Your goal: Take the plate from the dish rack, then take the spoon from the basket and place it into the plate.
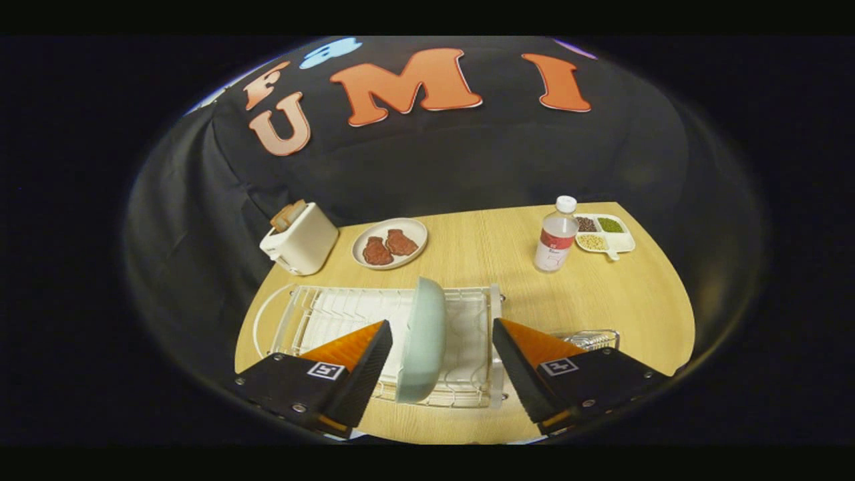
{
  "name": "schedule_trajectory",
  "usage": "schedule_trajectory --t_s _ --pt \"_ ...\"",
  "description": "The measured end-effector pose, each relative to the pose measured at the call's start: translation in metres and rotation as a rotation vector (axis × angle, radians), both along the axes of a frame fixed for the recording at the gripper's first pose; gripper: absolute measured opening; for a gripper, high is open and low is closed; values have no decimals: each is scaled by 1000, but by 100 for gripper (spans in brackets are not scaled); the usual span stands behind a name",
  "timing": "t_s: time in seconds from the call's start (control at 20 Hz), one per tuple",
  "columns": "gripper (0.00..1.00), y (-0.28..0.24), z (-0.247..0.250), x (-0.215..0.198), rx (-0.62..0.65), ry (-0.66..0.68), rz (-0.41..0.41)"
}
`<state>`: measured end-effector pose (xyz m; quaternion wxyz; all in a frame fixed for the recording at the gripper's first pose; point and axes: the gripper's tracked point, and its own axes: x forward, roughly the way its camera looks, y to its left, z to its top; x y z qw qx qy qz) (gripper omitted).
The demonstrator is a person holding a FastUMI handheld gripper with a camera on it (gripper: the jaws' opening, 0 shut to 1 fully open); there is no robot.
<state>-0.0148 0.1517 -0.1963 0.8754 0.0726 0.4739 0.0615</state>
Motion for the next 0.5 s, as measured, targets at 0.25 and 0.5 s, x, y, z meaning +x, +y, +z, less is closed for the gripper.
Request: schedule_trajectory --t_s 0.25,0.5 --pt "81 5 -30 -2 -54 109 -1" --pt "61 11 -49 -10 -81 196 -9"
